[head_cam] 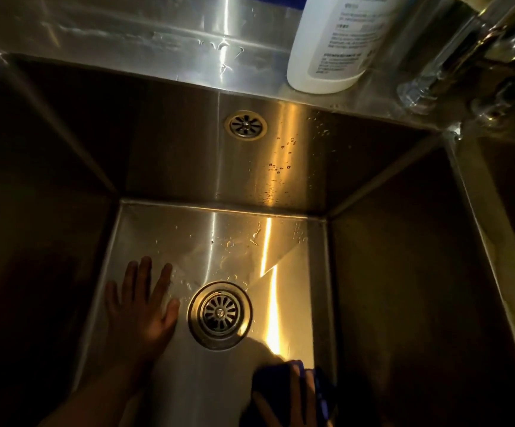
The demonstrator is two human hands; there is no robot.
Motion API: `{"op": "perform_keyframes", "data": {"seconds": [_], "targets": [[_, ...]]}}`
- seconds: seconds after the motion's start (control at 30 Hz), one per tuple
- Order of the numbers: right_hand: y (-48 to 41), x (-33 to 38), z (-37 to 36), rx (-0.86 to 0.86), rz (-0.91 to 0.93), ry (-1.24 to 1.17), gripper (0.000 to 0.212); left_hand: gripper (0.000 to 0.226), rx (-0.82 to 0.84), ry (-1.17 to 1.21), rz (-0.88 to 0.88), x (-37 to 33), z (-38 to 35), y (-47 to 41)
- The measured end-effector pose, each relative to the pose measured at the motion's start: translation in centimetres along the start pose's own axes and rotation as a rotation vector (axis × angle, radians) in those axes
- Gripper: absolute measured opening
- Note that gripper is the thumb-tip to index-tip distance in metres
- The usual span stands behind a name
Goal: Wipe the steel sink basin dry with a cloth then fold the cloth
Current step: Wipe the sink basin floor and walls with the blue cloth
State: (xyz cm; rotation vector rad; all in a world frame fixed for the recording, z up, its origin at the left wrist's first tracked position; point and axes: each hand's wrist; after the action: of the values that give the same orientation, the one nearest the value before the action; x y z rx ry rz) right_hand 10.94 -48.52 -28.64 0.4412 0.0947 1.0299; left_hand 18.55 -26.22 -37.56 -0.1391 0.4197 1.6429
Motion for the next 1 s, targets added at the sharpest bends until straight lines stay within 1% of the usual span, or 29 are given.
{"op": "perform_keyframes", "data": {"seconds": [0.03, 0.07, 0.1, 0.13, 0.17, 0.2, 0.23, 0.27, 0.3, 0.33, 0.37, 0.4, 0.43, 0.47, 0.5, 0.6, 0.73, 0.83, 0.93, 1.0], "targets": [[-0.1, 0.0, -0.3, 0.017, -0.046, 0.007, 0.076, 0.066, -0.006, 0.005, 0.002, 0.0, 0.0, 0.0], [0.1, -0.4, -0.8, 0.057, -0.027, -0.018, 0.072, 0.066, -0.011, 0.007, 0.003, 0.0, 0.0, 0.0], [0.2, 0.0, -1.7, 0.06, -0.005, 0.015, 0.069, 0.066, -0.011, 0.005, 0.001, 0.0, -0.1, 0.0], [0.4, -0.7, -1.9, 0.029, 0.005, -0.017, 0.065, 0.066, -0.012, 0.002, -0.004, 0.0, -0.2, 0.0], [0.5, -1.6, -2.6, -0.082, 0.017, 0.01, 0.051, 0.066, -0.021, 0.004, -0.006, 0.1, -0.4, 0.0], [0.5, -2.0, -3.2, -0.24, 0.018, 0.045, 0.064, 0.066, -0.037, 0.009, -0.009, 0.2, -0.5, 0.0], [0.5, -2.9, -3.9, -0.281, 0.183, 0.19, 0.103, 0.065, -0.049, 0.011, -0.017, 0.2, -0.7, -0.1], [-0.4, -3.3, -3.7, -0.229, 0.269, 0.344, 0.076, 0.065, -0.057, 0.007, -0.027, 0.3, -0.8, -0.1], [-1.7, -4.2, -4.6, -0.189, 0.446, 0.497, 0.086, 0.065, -0.063, -0.006, -0.038, 0.4, -0.9, -0.1], [-2.3, -3.9, -3.4, -0.135, 0.533, 0.562, 0.087, 0.065, -0.067, -0.022, -0.048, 0.6, -1.1, -0.1], [-3.5, -4.0, -3.8, -0.07, 0.549, 0.532, 0.083, 0.066, -0.071, -0.037, -0.054, 0.8, -1.2, -0.1], [-4.3, -2.8, -3.2, -0.041, 0.493, 0.506, 0.075, 0.067, -0.075, -0.048, -0.055, 0.9, -1.4, -0.2], [-5.6, -1.4, -3.2, -0.049, 0.512, 0.493, 0.07, 0.067, -0.078, -0.056, -0.053, 0.9, -1.5, -0.2], [-6.7, -0.2, -3.0, -0.1, 0.508, 0.482, 0.067, 0.068, -0.081, -0.06, -0.049, 0.9, -1.6, -0.2], [-7.8, 1.0, -3.2, -0.091, 0.533, 0.468, 0.067, 0.068, -0.085, -0.06, -0.046, 0.9, -1.6, -0.2], [-11.7, 4.6, -3.2, -0.12, 0.486, 0.397, 0.062, 0.068, -0.091, -0.055, -0.046, 1.0, -1.7, -0.1], [-16.4, 8.5, -2.1, -0.203, 0.414, 0.305, 0.057, 0.069, -0.109, -0.044, -0.05, 1.1, -1.7, -0.2], [-19.6, 9.5, -0.9, -0.252, 0.404, 0.303, 0.053, 0.067, -0.113, -0.043, -0.045, 1.1, -1.7, -0.1], [-20.8, 9.0, -0.9, -0.32, 0.444, 0.294, 0.051, 0.063, -0.119, -0.047, -0.039, 0.8, -1.5, -0.2], [-20.9, 8.7, -0.6, -0.297, 0.483, 0.301, 0.052, 0.063, -0.111, -0.059, -0.048, 0.8, -1.5, -0.1]]}}
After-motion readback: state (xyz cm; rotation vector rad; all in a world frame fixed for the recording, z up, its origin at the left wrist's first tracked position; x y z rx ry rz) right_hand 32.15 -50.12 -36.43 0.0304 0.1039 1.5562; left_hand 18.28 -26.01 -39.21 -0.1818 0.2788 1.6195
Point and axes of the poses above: each hand's wrist, its own y-axis away from the middle knuckle, its own z-axis out of the back of the hand, x = y × z, and after that the axes turned 11 degrees about y, right-handed
